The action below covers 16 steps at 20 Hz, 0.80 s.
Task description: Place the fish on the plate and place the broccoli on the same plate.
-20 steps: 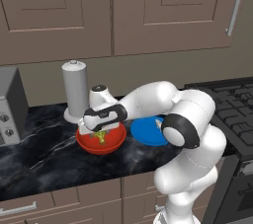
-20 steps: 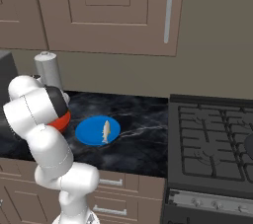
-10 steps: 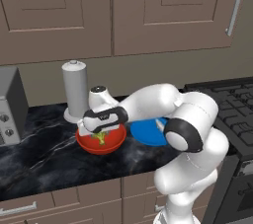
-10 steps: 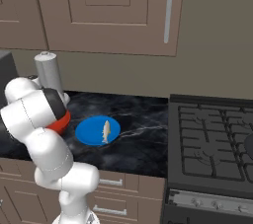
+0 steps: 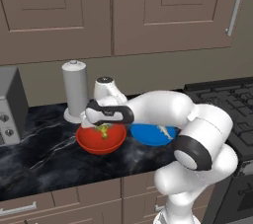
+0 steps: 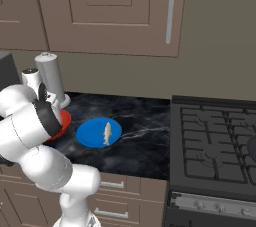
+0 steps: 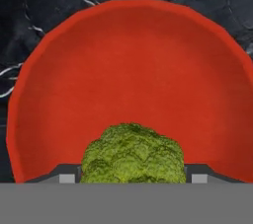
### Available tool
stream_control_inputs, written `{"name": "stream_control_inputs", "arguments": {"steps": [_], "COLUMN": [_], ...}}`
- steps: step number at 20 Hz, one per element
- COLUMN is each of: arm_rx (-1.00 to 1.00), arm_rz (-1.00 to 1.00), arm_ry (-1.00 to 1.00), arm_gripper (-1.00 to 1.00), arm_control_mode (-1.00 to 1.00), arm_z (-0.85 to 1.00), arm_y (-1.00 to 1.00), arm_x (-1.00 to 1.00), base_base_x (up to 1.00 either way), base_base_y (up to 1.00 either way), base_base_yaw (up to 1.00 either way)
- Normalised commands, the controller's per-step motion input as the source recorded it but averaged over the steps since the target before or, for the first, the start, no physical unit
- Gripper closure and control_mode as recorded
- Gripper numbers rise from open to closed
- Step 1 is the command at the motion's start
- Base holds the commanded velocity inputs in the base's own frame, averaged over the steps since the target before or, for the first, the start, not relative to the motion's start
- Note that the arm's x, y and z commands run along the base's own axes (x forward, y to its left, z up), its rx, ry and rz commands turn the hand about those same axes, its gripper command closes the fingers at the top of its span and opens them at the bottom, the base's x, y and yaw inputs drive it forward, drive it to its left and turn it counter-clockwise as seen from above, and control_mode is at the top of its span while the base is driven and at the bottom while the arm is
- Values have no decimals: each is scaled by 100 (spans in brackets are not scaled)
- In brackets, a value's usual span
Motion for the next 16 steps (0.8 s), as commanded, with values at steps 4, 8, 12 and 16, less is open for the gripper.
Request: {"name": "stream_control_inputs", "arguments": {"steps": [4,8,12,16], "arm_rx": [7,4,0,0], "arm_rz": [0,0,0,0], "arm_ry": [0,0,0,0], "arm_gripper": [100,100,100,100], "arm_control_mode": [-100,-100,-100,-100], "arm_z": [50,45,36,28], "arm_y": [-28,-36,-44,-52], "arm_x": [-12,-16,-19,-21], "base_base_x": [0,0,0,0], "base_base_y": [0,0,0,0], "base_base_yaw": [0,0,0,0]}}
